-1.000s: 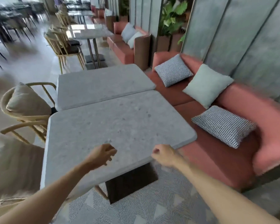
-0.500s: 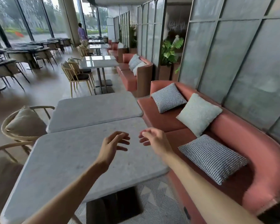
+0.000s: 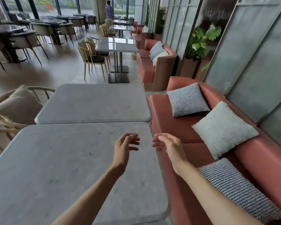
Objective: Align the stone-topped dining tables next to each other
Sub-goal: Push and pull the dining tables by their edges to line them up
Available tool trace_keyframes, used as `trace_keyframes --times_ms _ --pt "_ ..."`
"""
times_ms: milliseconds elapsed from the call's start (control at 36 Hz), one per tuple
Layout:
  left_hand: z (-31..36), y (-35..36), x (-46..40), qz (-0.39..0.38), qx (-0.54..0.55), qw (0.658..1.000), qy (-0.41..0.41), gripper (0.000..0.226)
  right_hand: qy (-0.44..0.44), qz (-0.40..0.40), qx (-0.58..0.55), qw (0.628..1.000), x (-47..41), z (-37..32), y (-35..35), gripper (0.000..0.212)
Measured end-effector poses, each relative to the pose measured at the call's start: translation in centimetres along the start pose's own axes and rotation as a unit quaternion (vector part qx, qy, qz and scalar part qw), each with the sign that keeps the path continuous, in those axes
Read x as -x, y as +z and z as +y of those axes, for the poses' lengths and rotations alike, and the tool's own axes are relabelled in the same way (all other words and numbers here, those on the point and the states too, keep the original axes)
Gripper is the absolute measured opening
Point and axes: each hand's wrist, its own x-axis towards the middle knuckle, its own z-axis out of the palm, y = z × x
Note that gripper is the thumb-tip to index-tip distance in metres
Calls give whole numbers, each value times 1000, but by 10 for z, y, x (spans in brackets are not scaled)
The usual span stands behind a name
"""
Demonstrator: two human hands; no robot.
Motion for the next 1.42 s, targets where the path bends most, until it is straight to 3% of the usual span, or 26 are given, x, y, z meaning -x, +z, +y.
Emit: trace_keyframes --times_ms 222,417,639,778,889,1056,1139,1222,1333,1417 --pt "-30 2 -59 146 26 988 -33 24 42 -47 -16 998 -121 3 4 19" --pt "-54 -35 -77 322 10 946 -34 25 111 -154 9 982 -207 55 43 23" --pt "-81 -32 -31 502 22 862 -73 25 163 -302 77 936 -223 87 83 24" --pt "-108 -28 0 555 37 823 -112 23 172 -400 147 888 -210 98 97 21" --pt "-136 -22 14 569 60 803 -164 23 166 -433 220 858 -203 118 95 19" --pt "-192 10 22 578 118 778 -218 18 187 -407 323 834 -217 171 62 15" --pt "-220 32 26 590 136 756 -249 17 207 -379 376 820 -243 193 38 23" --pt "-245 50 24 624 134 718 -277 22 209 -338 427 812 -283 206 20 33" --pt "-258 62 15 697 91 655 -277 25 207 -266 478 811 -341 221 8 21" --pt "-259 73 4 734 56 612 -289 23 198 -238 486 817 -375 234 9 31"
